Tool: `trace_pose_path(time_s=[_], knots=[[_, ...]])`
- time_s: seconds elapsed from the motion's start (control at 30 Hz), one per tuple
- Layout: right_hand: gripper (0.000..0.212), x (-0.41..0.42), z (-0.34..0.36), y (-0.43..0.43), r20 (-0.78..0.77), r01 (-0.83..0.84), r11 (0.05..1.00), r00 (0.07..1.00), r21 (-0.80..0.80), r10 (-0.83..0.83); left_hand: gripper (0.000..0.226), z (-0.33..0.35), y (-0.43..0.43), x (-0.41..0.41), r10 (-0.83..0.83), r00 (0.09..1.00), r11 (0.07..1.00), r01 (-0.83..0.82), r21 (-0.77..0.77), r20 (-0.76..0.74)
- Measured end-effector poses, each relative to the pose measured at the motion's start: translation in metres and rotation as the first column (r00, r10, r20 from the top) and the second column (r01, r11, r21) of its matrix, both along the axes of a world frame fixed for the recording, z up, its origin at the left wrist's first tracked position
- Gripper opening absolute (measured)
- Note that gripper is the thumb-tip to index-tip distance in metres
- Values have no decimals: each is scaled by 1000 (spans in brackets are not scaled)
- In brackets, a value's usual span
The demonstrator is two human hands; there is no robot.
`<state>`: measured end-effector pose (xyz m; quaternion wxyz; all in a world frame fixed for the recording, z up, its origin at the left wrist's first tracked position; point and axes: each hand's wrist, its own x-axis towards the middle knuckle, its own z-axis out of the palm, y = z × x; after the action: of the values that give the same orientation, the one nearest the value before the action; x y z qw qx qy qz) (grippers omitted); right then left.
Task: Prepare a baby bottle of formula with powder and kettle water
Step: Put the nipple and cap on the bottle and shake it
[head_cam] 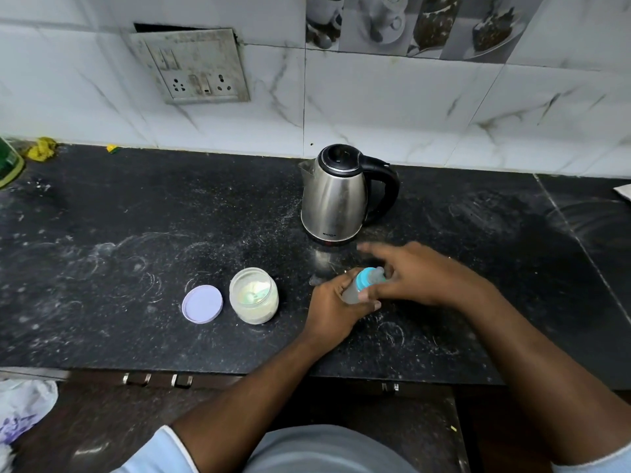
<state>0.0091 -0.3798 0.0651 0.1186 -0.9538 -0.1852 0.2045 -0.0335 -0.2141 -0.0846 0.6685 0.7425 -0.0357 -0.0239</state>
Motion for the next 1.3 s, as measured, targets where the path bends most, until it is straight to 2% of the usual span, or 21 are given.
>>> trace_pose_path(time_s=[0.03, 0.1, 0.17, 0.23, 0.3, 0.37, 0.4, 0.47, 0.53, 0.67, 0.77, 0.83, 0.93, 1.03, 1.13, 1.3], knots=[[79, 6, 4, -9, 2, 76, 994, 997, 81, -76, 59, -1, 0, 0, -5, 1000, 1000, 5, -6, -10], [63, 22, -3, -34, 91, 268, 934, 951, 237, -296, 62, -3, 1, 1, -15, 999, 999, 14, -29, -43], [45, 37, -22, -55, 171, 388, 882, 882, 266, -439, 63, -3, 3, 1, -22, 998, 998, 19, -52, -66], [41, 41, -52, -68, 61, 399, 909, 911, 122, -408, 64, -1, 5, 1, -24, 997, 997, 19, -72, -76], [69, 35, -81, -69, -112, 328, 944, 939, 18, -324, 64, 2, 7, 1, -17, 996, 997, 10, -81, -89], [94, 25, -106, -63, -102, 306, 952, 947, 3, -304, 64, 2, 9, 2, -14, 996, 996, 6, -84, -94], [97, 21, -118, -60, -68, 317, 948, 947, 20, -315, 64, 3, 9, 2, -13, 995, 996, 4, -91, -96], [89, 15, -136, -53, -2, 352, 932, 936, 89, -353, 64, 4, 9, 3, -18, 995, 995, 8, -103, -97], [72, 8, -139, -47, 44, 394, 895, 911, 210, -411, 64, 7, 10, 4, -28, 995, 994, 17, -111, -96], [55, 0, -114, -44, -48, 469, 722, 852, 508, -521, 62, 10, 13, 4, -19, 996, 995, 11, -99, -82], [54, -1, -83, -43, -69, 395, 683, 889, 615, -453, 61, 10, 14, 4, -4, 997, 996, -2, -84, -76], [58, -3, -60, -43, -18, 299, 743, 933, 598, -361, 61, 12, 13, 5, 10, 997, 996, -17, -84, -78], [64, -8, -26, -39, 71, 168, 888, 973, 428, -218, 61, 12, 14, 6, 14, 997, 997, -19, -78, -73], [55, -12, -3, -29, 105, 117, 967, 984, 228, -144, 61, 12, 13, 7, 5, 998, 998, -9, -60, -67], [51, -17, 8, -21, 194, 10, 993, 981, 114, -33, 62, 14, 12, 6, 2, 999, 999, -4, -39, -47], [59, -13, 17, -14, 219, -103, 986, 973, 128, 73, 59, 16, 12, 5, -5, 999, 1000, 4, -12, -44]])
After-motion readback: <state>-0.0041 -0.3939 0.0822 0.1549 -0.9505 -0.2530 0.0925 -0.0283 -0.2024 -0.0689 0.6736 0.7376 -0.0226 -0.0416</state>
